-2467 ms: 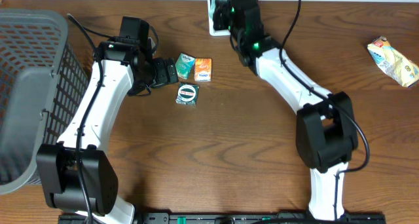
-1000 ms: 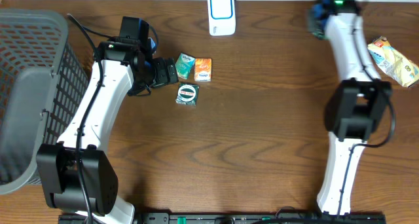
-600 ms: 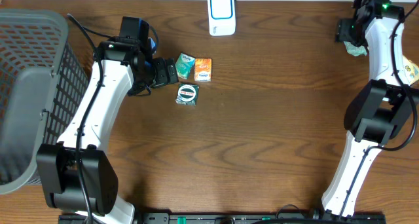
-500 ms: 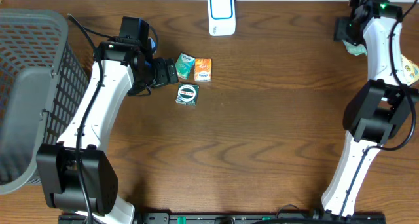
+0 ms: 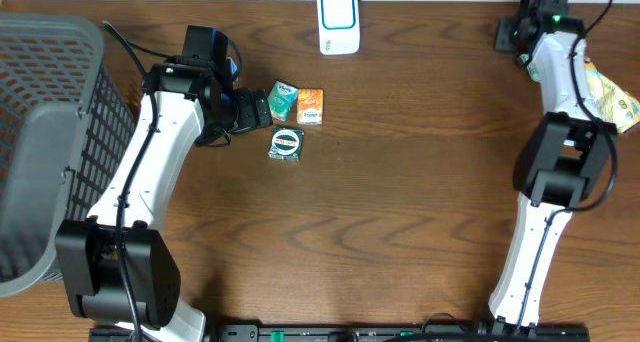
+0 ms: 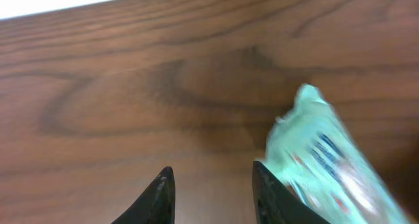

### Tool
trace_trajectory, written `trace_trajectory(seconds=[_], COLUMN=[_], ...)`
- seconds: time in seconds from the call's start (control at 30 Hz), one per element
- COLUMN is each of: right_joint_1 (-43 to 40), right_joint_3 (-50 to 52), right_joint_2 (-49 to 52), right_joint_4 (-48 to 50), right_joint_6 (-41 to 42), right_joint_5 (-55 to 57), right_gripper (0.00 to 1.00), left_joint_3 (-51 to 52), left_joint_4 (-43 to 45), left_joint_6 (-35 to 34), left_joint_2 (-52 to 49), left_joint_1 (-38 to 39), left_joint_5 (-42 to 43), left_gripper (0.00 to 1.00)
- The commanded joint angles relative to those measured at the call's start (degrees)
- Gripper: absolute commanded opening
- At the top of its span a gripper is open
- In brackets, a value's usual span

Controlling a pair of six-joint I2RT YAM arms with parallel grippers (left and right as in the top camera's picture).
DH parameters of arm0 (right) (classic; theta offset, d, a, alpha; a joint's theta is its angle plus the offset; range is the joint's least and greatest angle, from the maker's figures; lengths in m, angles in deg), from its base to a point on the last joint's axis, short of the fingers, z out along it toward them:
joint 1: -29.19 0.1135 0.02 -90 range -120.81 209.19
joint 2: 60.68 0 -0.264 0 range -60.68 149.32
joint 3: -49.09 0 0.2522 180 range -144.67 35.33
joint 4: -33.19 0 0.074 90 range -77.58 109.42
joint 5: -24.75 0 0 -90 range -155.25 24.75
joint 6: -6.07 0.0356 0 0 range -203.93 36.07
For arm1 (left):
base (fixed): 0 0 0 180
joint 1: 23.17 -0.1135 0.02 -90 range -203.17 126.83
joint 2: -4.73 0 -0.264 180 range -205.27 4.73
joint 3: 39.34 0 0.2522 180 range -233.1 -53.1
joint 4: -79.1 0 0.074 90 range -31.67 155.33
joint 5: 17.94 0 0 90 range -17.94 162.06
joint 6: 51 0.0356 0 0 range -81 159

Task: Scan the item barcode
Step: 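Carry the wipes pack to the far right and drop it, then move the right gripper to the orange Kleenex pack and grasp it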

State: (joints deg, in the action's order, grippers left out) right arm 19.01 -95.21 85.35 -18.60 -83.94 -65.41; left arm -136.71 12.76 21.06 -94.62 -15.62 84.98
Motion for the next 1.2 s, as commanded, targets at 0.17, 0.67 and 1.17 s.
trace_trajectory(seconds=[0.17,0.67,1.17], right_joint_1=[-1.8,-5.7,9.2], right_joint_3=[-0.5,-0.5,0.0], right_joint_2=[6.1,-5.0,-10.5], right_joint_4=[6.9,-4.3,-14.5], right_joint_6=[3.2,2.1,9.8], right_joint_5=[7.9,4.4,-35.9], right_gripper=[0.34,0.54,0.72], left_joint_3=[-0.7,-0.7,-0.7], left_joint_4=[-0.3,-0.3,-0.3], left_joint_6=[0.5,0.5,0.5], left_joint_2=[-0.2,-0.2,-0.2], left_joint_1=[-0.2,-0.2,-0.2], left_joint_5=[-0.6,-0.6,-0.6], left_gripper=[0.98,0.98,0.98])
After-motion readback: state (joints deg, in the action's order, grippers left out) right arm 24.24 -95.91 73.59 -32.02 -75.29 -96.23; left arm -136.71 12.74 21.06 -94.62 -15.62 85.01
